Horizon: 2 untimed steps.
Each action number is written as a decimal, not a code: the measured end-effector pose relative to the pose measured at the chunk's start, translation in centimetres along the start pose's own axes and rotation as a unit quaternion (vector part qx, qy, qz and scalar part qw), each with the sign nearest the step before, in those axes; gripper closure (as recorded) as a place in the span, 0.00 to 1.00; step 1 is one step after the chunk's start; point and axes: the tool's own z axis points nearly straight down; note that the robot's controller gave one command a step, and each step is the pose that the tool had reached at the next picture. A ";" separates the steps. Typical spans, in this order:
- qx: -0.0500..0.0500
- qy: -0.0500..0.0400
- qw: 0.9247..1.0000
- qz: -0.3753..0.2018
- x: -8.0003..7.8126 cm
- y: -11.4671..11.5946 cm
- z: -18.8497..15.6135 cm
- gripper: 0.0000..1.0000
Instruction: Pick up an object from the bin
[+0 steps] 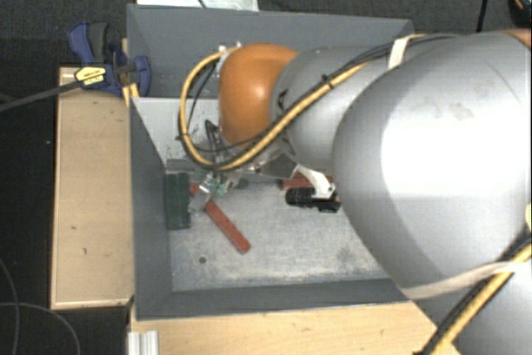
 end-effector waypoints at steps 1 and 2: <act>0.001 0.001 0.978 -0.209 1.2 -2.3 3.1 0.00; 0.002 -0.002 0.979 -0.206 0.8 -2.4 2.9 1.00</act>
Offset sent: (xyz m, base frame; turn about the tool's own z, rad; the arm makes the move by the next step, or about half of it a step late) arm -0.0233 -0.0104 -0.0306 -0.4221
